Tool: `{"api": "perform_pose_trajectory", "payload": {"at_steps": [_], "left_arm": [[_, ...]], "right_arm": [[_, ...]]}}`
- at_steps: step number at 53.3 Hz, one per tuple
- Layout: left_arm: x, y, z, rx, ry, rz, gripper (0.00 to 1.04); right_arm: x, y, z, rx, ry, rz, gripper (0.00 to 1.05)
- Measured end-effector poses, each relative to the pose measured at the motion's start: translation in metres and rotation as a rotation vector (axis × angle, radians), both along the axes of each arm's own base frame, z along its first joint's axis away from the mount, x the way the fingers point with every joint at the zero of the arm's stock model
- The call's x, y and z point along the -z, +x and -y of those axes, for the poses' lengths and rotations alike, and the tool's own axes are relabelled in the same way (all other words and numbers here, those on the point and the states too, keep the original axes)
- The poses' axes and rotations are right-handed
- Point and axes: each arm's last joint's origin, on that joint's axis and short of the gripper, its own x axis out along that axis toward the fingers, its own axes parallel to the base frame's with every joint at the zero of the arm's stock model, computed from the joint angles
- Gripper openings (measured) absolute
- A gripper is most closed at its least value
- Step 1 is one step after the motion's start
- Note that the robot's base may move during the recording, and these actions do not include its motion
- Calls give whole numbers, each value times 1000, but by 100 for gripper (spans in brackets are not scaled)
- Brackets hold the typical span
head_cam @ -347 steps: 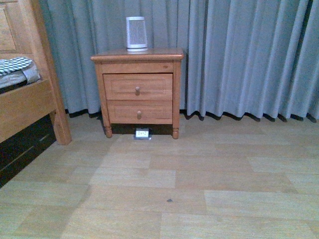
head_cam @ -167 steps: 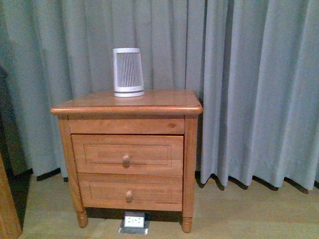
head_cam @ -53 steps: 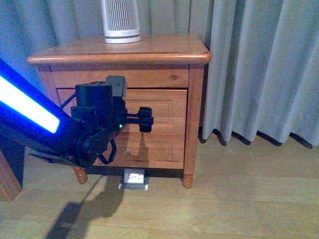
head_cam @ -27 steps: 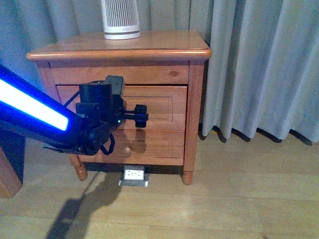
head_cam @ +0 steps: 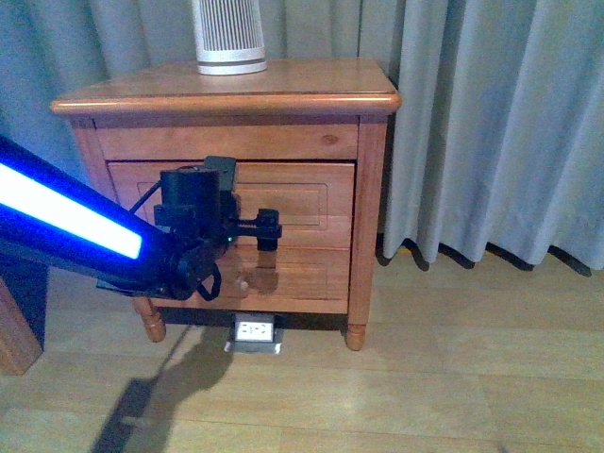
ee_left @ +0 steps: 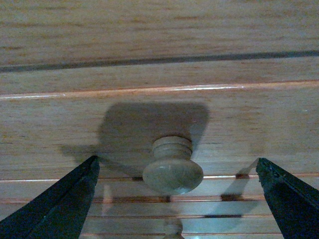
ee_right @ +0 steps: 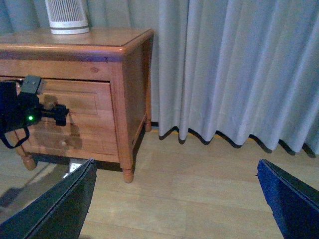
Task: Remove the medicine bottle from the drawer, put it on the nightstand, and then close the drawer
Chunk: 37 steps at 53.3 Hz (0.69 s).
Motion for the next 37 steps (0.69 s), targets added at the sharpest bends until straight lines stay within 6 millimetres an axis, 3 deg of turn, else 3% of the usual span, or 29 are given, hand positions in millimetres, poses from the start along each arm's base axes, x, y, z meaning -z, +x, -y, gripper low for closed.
{"api": "perform_pose_trajectory", "payload": {"at_steps": [37], "left_arm": [[-2, -1, -4, 11, 8, 10, 98]], "right_arm": [[0, 0, 0, 0, 0, 0, 98]]}}
